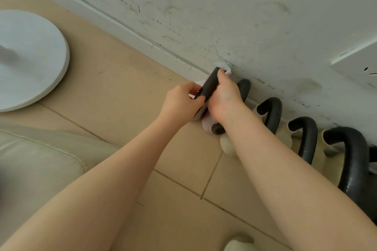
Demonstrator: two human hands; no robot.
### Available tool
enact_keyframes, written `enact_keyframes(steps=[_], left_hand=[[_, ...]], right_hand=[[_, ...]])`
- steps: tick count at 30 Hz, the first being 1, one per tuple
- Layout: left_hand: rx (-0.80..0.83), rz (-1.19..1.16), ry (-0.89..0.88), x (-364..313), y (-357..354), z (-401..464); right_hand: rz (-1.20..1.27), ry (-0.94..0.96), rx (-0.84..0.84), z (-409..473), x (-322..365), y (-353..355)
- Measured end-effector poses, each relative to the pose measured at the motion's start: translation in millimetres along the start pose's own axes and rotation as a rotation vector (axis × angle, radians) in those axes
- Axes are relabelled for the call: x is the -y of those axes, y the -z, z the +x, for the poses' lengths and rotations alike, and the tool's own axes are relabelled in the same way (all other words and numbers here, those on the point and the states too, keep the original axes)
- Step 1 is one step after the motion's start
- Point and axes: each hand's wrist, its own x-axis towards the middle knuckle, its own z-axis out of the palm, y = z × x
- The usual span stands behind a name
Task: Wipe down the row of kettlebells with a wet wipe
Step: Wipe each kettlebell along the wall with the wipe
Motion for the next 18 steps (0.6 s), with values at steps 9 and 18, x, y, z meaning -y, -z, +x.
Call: enact_keyframes(steps=[9, 18], left_hand=[[0.202, 0.296, 0.028, -22.3, 4.9, 22.7], [0.166, 0.194, -0.007, 4.9, 7.5, -25.3]], right_hand=[[-0.769, 0.405, 0.015, -6.5, 4.4, 17.1], [-1.838, 1.001, 0.131, -4.8, 3.3, 33.7]])
